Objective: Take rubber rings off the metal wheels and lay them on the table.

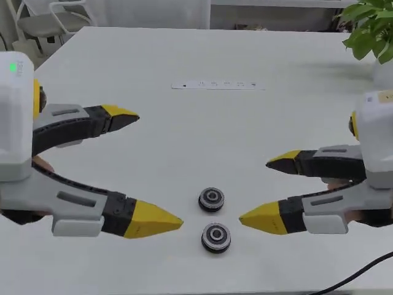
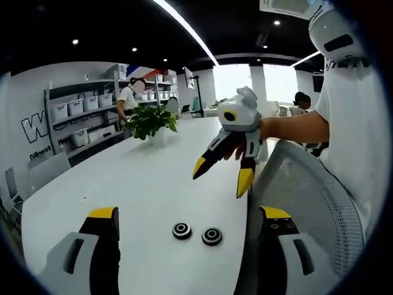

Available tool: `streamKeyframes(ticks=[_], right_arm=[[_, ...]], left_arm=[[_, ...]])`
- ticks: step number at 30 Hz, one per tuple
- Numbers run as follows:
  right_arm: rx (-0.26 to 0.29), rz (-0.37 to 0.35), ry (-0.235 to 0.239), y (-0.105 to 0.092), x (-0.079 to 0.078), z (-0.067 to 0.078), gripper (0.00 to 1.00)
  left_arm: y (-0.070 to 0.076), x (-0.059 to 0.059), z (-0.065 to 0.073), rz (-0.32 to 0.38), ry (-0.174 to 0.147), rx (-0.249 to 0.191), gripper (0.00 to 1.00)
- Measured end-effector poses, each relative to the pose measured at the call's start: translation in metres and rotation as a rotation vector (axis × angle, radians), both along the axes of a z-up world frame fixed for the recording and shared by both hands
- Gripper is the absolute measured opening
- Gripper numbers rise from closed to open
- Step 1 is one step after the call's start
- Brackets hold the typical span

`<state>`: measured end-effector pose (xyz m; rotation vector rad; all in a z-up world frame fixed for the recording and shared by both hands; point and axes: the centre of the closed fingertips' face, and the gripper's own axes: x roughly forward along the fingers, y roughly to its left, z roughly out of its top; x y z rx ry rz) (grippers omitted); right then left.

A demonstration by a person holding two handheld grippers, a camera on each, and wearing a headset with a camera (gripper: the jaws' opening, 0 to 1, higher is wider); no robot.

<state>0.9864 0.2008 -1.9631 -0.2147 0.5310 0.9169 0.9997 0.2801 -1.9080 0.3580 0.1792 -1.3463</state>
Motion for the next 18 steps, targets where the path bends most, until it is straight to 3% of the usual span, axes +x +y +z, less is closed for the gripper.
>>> streamKeyframes(ticks=[2, 5, 8, 12, 15, 18], right_arm=[[-0.005, 0.036, -0.018, 0.008, 0.003, 0.004, 0.63], [-0.075, 0.090, -0.039, 0.013, 0.009, 0.000, 0.62], [-0.082, 0.120, -0.038, 0.020, 0.015, -0.005, 0.60], [-0.076, 0.140, -0.033, 0.022, 0.019, -0.019, 0.58], [-0.043, 0.157, -0.027, 0.023, 0.017, -0.028, 0.54], [-0.020, 0.170, -0.010, 0.022, 0.012, -0.042, 0.49]], left_arm=[[-0.003, 0.002, 0.001, -0.006, -0.002, -0.003, 0.89], [-0.010, 0.006, 0.005, -0.015, -0.036, -0.002, 0.87], [-0.016, 0.010, 0.009, -0.028, -0.054, -0.023, 0.83], [-0.028, 0.013, 0.011, -0.052, -0.033, -0.072, 0.80], [-0.037, 0.010, 0.015, -0.077, -0.019, -0.136, 0.82], [-0.045, 0.008, 0.010, -0.102, -0.009, -0.146, 0.76]])
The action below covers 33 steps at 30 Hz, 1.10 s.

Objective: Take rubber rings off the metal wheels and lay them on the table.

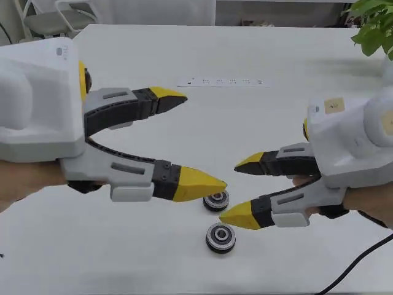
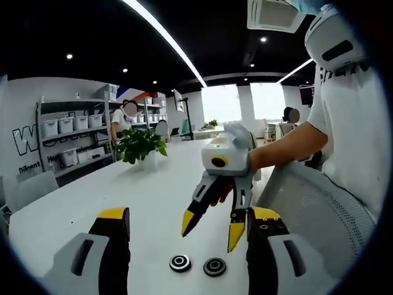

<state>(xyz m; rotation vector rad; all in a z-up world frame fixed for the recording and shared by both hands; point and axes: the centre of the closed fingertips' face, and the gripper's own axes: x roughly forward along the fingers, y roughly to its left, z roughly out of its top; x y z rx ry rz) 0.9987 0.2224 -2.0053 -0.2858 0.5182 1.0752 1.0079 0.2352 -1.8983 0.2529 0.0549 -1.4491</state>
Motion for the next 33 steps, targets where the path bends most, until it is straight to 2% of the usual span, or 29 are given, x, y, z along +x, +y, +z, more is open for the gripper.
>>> streamKeyframes(ticks=[2, 5, 8, 11, 14, 18, 21, 22, 24, 28, 29, 31, 33], right_arm=[[-0.001, 0.021, 0.018, 0.000, -0.005, -0.009, 0.44], [-0.033, 0.019, 0.043, -0.004, -0.006, -0.022, 0.45], [-0.041, 0.022, 0.064, -0.007, -0.007, -0.031, 0.42], [-0.056, 0.022, 0.070, -0.008, -0.008, -0.040, 0.39], [-0.067, 0.029, 0.068, -0.008, -0.010, -0.046, 0.33], [-0.084, 0.048, 0.066, -0.004, -0.014, -0.051, 0.31], [-0.095, 0.058, 0.092, -0.003, -0.017, -0.058, 0.32], [-0.094, 0.061, 0.103, -0.003, -0.018, -0.060, 0.31], [-0.094, 0.059, 0.114, -0.002, -0.019, -0.063, 0.31], [-0.116, 0.058, 0.136, -0.002, -0.022, -0.073, 0.30], [-0.134, 0.056, 0.141, -0.004, -0.023, -0.077, 0.30], [-0.139, 0.059, 0.141, -0.005, -0.023, -0.078, 0.30], [-0.138, 0.056, 0.140, -0.005, -0.023, -0.077, 0.29]], left_arm=[[-0.004, 0.000, -0.009, -0.015, -0.026, 0.026, 0.74], [-0.010, 0.000, -0.023, -0.021, -0.026, 0.055, 0.74], [-0.013, -0.001, -0.036, -0.038, -0.024, 0.068, 0.70], [-0.016, -0.002, -0.050, -0.047, -0.009, 0.081, 0.65], [-0.016, -0.001, -0.064, -0.039, -0.004, 0.086, 0.64], [-0.013, -0.002, -0.090, -0.022, 0.029, 0.140, 0.57], [-0.014, -0.005, -0.101, -0.023, 0.035, 0.157, 0.55], [-0.016, -0.007, -0.107, -0.033, 0.038, 0.175, 0.55], [-0.020, -0.007, -0.113, -0.029, 0.059, 0.177, 0.52], [-0.024, -0.009, -0.127, -0.042, 0.074, 0.209, 0.43], [-0.023, -0.013, -0.133, -0.070, 0.059, 0.236, 0.39], [-0.022, -0.015, -0.142, -0.084, 0.035, 0.273, 0.32], [-0.023, -0.016, -0.144, -0.088, 0.038, 0.272, 0.27]])
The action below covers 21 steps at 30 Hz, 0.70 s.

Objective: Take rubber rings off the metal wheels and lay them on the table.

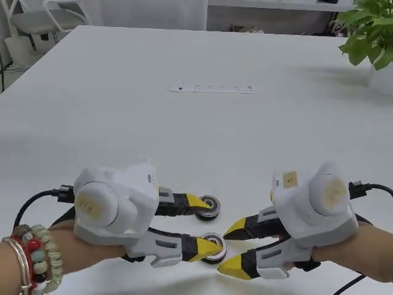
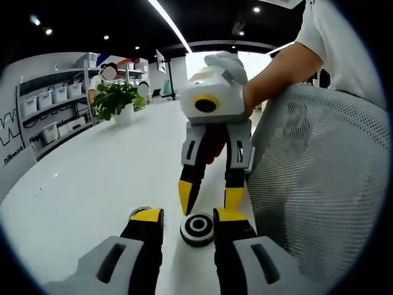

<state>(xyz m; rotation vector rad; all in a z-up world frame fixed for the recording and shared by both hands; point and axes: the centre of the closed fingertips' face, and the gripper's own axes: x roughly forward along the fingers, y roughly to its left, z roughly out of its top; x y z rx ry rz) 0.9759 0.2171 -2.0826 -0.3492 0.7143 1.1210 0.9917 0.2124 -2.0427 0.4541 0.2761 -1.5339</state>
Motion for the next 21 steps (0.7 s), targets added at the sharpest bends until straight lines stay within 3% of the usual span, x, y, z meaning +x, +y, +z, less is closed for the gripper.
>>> streamKeyframes(ticks=[6, 9, 11, 18, 20, 21], right_arm=[[0.006, -0.006, -0.012, 0.001, 0.002, 0.001, 0.27], [0.012, -0.010, -0.011, 0.002, 0.002, 0.002, 0.27], [0.004, -0.005, -0.014, 0.002, 0.002, 0.001, 0.26], [-0.012, 0.003, -0.021, 0.003, 0.002, 0.001, 0.26], [-0.018, 0.000, -0.025, 0.002, 0.002, 0.001, 0.26], [-0.018, -0.003, -0.024, 0.002, 0.003, 0.001, 0.27]], left_arm=[[0.001, -0.007, -0.010, -0.017, 0.021, 0.027, 0.22], [0.002, -0.007, -0.016, -0.020, 0.014, 0.050, 0.14], [0.003, -0.007, -0.020, -0.020, 0.017, 0.060, 0.14], [0.003, -0.009, -0.020, -0.015, 0.044, 0.042, 0.10], [0.003, -0.008, -0.021, 0.013, 0.092, 0.036, 0.10], [0.003, -0.007, -0.020, 0.008, 0.084, 0.032, 0.08]])
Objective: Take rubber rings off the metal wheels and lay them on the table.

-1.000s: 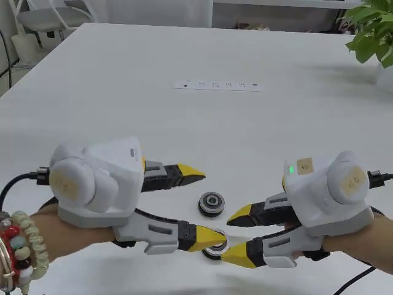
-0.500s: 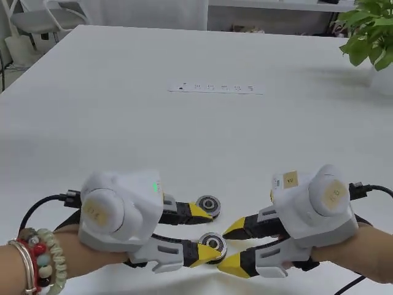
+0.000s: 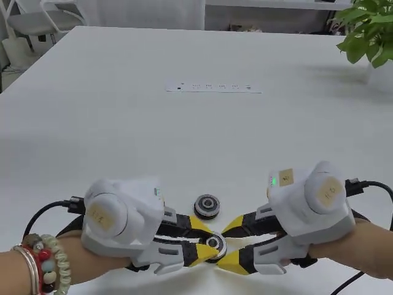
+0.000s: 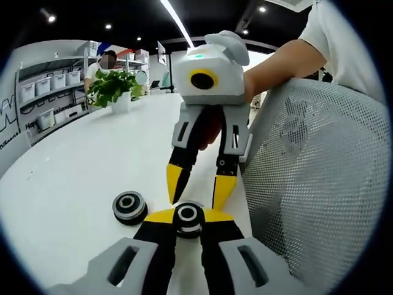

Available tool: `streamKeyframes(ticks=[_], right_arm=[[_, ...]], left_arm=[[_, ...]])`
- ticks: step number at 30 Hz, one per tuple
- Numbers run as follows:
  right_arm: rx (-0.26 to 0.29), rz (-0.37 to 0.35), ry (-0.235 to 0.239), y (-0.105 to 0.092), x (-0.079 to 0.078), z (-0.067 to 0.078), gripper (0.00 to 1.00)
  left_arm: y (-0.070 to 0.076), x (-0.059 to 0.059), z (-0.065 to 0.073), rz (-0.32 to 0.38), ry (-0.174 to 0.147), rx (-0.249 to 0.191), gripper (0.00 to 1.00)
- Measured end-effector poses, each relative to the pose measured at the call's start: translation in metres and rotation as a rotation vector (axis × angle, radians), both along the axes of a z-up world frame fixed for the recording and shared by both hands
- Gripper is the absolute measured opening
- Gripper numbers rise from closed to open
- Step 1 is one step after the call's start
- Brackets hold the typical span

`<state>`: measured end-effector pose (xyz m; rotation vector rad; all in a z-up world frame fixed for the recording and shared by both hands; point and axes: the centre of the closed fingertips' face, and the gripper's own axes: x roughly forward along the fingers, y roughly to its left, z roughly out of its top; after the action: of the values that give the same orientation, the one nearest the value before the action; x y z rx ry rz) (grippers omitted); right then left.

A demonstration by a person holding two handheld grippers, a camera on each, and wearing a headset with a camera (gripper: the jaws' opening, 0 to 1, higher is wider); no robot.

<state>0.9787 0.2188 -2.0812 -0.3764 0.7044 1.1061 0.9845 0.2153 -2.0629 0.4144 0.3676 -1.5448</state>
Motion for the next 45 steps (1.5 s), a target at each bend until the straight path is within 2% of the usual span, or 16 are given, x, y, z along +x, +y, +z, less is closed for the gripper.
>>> streamKeyframes(ticks=[1, 4, 9, 13, 19, 30, 38, 45], right_arm=[[0.000, -0.008, 0.003, -0.0007, 0.0007, -0.0001, 0.27], [-0.001, -0.016, 0.004, -0.0012, 0.0016, -0.0001, 0.28], [0.004, -0.018, 0.009, 0.0015, 0.0012, -0.0005, 0.29], [-0.006, -0.012, -0.002, 0.0023, 0.0015, -0.0016, 0.27], [-0.014, 0.002, -0.019, 0.0038, 0.0019, -0.0010, 0.24], [-0.024, 0.017, -0.019, 0.0014, 0.0023, -0.0003, 0.21], [-0.035, 0.016, -0.016, -0.0038, 0.0028, -0.0019, 0.13], [-0.033, 0.014, -0.017, -0.0033, 0.0033, -0.0017, 0.12]], left_arm=[[0.0000, 0.0000, -0.0009, -0.019, -0.034, 0.001, 0.08], [0.0008, 0.0016, -0.0026, -0.002, -0.016, 0.005, 0.08], [0.0007, 0.0018, -0.0034, -0.003, -0.020, 0.004, 0.08], [0.0014, 0.0020, -0.0032, 0.001, -0.018, -0.018, 0.08], [0.0010, 0.0012, -0.0018, -0.002, -0.020, -0.016, 0.08], [0.0007, 0.0012, -0.0003, -0.005, -0.022, -0.021, 0.08], [0.0023, 0.0033, 0.0001, 0.003, -0.023, -0.023, 0.08], [0.0026, 0.0033, 0.0004, 0.007, -0.022, -0.029, 0.08]])
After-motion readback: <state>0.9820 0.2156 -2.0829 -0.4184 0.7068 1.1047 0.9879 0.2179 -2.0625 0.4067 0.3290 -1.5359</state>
